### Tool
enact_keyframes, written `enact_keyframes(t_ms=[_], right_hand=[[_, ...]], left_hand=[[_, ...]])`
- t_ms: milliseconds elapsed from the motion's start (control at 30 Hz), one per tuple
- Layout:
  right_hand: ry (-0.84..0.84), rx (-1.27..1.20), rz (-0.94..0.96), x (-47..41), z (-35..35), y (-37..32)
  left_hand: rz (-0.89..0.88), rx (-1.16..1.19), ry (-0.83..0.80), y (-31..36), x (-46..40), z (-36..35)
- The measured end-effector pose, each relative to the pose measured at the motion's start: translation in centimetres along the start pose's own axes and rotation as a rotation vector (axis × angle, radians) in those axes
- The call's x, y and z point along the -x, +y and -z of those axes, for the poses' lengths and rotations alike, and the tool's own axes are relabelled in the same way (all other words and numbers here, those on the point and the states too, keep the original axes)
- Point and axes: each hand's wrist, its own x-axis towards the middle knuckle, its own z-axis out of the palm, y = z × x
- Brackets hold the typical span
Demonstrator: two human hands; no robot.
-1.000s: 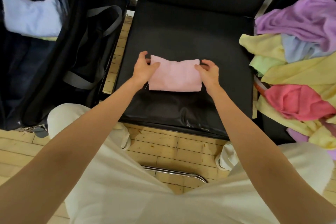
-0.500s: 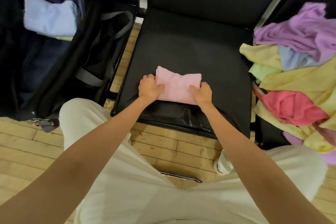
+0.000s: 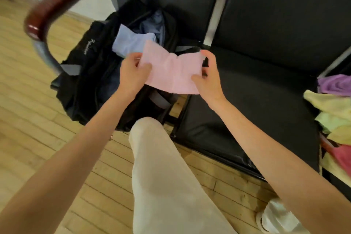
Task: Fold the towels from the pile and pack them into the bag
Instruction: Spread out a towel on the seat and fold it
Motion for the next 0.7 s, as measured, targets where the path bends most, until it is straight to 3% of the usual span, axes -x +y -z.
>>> enact_keyframes(t_ms=[100,200,433,700], right_hand=[[-0.084,0.037,0.205,-2.6,-4.9,-2.6],[-0.054,0.162,0.235,-5.1,-9.9,-4.6],[-0.472,0.624,0.027,-10.8,-18.6,-3.1],[-0.542,0.690,-0.137,-12.7,-21.9,1.3]], left_hand=[[-0.064,-0.023,0.081,-0.4,-4.3,5.4],[-0.032,-0.024,0.151,-1.9,-8.3,8.4],[0.107,-0.336,0.050,-10.1,-14.4,8.2],[0.167,-0.570,0.022,-14.7,-17.3,6.5]])
